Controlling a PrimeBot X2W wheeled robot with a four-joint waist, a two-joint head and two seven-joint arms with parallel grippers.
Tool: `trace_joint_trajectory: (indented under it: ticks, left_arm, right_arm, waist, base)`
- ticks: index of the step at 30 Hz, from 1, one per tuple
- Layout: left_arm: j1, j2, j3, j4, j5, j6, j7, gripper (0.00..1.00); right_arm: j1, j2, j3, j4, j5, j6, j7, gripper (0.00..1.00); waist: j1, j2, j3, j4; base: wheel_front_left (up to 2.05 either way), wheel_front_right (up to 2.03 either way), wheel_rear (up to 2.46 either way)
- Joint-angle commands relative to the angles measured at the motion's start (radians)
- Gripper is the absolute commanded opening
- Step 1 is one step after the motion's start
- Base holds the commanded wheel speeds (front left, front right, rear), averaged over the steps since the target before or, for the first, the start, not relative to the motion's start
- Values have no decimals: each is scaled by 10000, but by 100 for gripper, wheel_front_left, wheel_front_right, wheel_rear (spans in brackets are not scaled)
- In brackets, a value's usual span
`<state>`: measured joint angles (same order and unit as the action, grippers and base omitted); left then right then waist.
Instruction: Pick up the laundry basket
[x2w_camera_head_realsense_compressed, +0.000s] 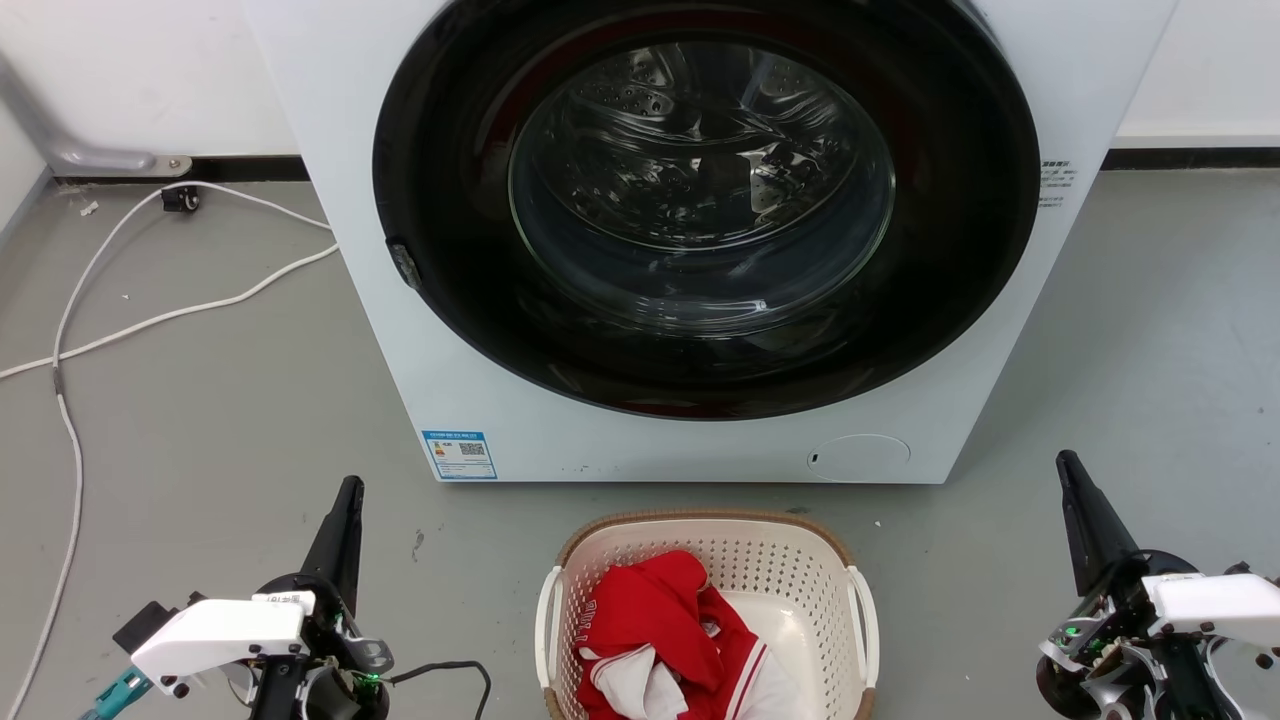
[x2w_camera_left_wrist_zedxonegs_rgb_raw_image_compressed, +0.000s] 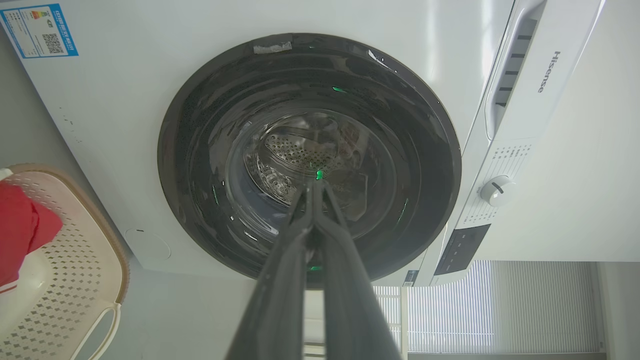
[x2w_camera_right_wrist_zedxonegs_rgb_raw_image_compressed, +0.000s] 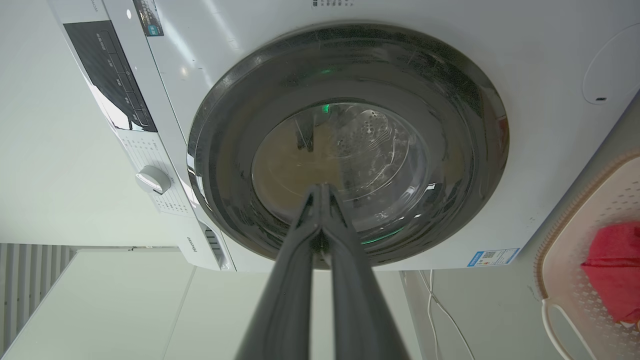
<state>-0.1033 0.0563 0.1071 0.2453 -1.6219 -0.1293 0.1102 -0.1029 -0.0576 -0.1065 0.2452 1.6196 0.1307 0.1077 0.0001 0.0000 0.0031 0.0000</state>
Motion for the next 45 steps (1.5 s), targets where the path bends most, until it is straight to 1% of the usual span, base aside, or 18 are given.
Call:
trace_joint_trajectory:
  ticks: [1, 26, 27, 32, 45]
  left_arm:
    - [-100, -16, 31, 13, 67, -37, 4, 0]
    - [-102, -30, 58, 12, 81, -37, 29, 0]
    - [-2, -19, 21, 2, 29, 0, 13, 100]
    - [339, -86, -17, 361, 11, 11, -10, 100]
    - [531, -80, -113, -203, 313, 7, -611, 100]
  right_arm:
    - [-111, 36, -19, 8, -28, 0, 51, 0]
    - [-114, 51, -42, 10, -52, 0, 61, 0]
    - [-1, 19, -25, 0, -13, 0, 31, 100]
    - [350, 67, 6, 351, -31, -2, 6, 100]
    - [574, 66, 286, -198, -583, -1, -594, 100]
  waist:
    - [-1, 0, 0, 0]
    - [-1, 0, 0, 0]
    - [0, 0, 0, 0]
    - [0, 0, -1, 0]
    - [0, 0, -4, 2]
  base:
    - [0, 0, 0]
    - [0, 0, 0]
    - [0, 0, 0]
    - [0, 0, 0]
    - [0, 0, 0]
